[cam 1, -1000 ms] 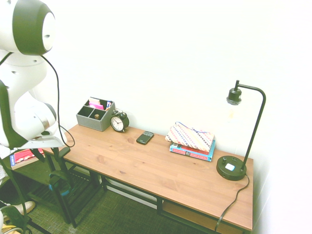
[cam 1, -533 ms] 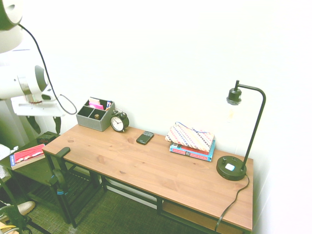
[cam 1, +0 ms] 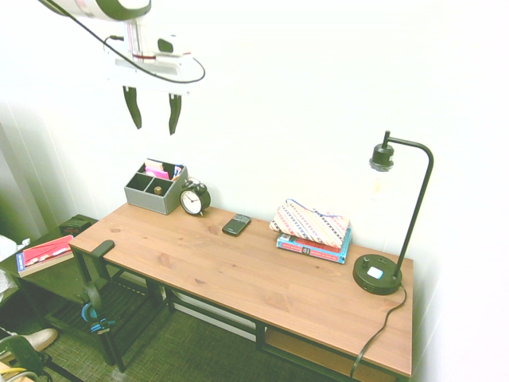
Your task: Hang the headphone
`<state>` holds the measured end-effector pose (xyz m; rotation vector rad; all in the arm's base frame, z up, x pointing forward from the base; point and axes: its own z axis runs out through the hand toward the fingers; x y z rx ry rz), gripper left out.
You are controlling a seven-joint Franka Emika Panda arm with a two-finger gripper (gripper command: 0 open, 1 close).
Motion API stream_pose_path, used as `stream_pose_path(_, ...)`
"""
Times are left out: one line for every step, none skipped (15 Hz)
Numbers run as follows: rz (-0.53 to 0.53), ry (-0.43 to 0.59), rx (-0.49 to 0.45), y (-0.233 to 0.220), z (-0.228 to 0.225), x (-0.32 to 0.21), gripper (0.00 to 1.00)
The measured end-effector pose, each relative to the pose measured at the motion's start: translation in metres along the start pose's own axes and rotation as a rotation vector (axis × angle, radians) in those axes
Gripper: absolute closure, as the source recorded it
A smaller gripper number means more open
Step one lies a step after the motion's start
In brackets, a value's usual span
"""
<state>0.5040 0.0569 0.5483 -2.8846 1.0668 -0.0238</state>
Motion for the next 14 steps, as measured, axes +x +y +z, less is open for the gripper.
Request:
stream_pose_path(0.007,-0.003,-0.004,0.027,-0.020,0.000,0.00)
stream_pose_path(0.015,-0.002,-0.006,0.055,-0.033,-0.004,0.00)
stream_pose_path(0.033,0.005,-0.005,0.084,-0.041,-0.010,0.00)
stream_pose_path(0.053,0.015,-0.007,0.109,-0.044,-0.016,0.00)
stream_pose_path(0.065,0.021,-0.013,0.124,-0.041,-0.021,0.00)
stream_pose_path(0.074,0.022,-0.015,0.133,-0.034,-0.024,0.00)
stream_pose_path(0.075,0.018,-0.015,0.138,-0.024,-0.026,0.00)
stream_pose_path(0.065,0.009,-0.016,0.140,-0.016,-0.029,0.00)
stream_pose_path(0.049,0.002,-0.014,0.141,-0.010,-0.032,0.00)
stream_pose_path(0.032,-0.005,-0.011,0.140,-0.006,-0.037,0.00)
stream_pose_path(0.014,-0.009,-0.011,0.139,-0.004,-0.041,0.00)
stream_pose_path(-0.004,-0.012,-0.007,0.138,-0.004,-0.048,0.00)
stream_pose_path(-0.021,-0.016,-0.003,0.137,-0.005,-0.055,0.00)
stream_pose_path(-0.034,-0.017,0.001,0.137,-0.007,-0.063,0.00)
